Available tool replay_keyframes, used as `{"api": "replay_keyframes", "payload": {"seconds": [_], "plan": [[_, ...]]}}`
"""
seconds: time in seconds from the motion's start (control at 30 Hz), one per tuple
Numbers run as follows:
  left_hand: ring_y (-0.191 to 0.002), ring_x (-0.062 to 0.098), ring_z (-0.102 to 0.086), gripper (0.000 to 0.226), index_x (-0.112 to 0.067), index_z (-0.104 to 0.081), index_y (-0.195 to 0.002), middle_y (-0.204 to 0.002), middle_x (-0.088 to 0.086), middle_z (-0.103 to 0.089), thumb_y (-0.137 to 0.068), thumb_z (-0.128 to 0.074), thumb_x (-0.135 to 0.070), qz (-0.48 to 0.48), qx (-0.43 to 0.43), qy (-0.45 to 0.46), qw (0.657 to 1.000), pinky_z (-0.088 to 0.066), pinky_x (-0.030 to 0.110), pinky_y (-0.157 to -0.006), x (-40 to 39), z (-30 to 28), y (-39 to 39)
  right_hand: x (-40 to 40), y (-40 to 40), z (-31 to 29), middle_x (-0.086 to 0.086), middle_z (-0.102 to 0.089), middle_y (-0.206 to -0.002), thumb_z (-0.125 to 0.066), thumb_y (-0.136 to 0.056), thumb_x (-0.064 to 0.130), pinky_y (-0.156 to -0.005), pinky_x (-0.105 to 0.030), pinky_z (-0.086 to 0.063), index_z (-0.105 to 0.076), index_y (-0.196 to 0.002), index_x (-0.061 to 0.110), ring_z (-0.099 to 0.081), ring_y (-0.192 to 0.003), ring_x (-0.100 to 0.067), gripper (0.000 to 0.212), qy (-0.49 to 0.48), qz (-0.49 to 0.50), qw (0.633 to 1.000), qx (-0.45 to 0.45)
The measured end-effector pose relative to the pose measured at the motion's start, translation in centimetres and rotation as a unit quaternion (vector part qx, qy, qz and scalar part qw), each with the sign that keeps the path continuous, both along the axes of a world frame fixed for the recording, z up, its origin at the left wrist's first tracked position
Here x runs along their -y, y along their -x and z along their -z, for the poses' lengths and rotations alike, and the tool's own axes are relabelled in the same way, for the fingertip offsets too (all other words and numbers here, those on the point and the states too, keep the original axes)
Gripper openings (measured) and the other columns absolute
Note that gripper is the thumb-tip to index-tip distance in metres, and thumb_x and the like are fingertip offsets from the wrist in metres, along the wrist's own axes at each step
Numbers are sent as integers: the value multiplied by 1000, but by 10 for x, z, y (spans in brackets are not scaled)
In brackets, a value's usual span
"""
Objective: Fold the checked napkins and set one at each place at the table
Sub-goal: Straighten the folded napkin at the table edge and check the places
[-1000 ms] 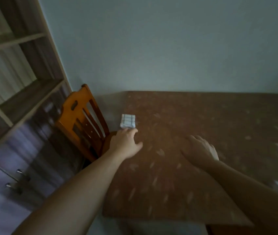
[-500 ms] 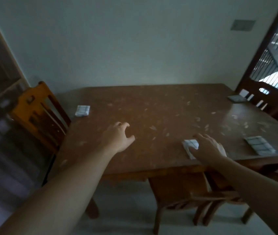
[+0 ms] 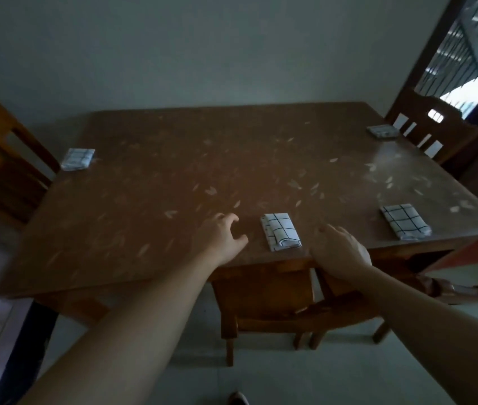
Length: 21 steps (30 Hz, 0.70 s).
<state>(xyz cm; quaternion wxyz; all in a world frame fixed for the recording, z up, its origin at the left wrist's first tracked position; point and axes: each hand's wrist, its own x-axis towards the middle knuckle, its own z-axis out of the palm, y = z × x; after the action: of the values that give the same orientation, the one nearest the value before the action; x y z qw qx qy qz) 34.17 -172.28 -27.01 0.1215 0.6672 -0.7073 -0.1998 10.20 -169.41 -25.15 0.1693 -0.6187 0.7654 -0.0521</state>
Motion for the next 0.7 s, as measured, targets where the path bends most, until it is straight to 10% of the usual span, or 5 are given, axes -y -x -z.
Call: {"api": "replay_keyframes", "payload": {"seconds": [0.7], "plan": [[-105,23,-61,50,-13,-56,-120,-116,4,-64,-81,-77,-35,-149,-151,-192,958,-42,27,-73,86,100,104,104,17,122,-8,-58,-63,-63,-85,21,-50,-25,-42,-61,-72,-1,-48,-57,-13,26,-7,77,981,180]]}}
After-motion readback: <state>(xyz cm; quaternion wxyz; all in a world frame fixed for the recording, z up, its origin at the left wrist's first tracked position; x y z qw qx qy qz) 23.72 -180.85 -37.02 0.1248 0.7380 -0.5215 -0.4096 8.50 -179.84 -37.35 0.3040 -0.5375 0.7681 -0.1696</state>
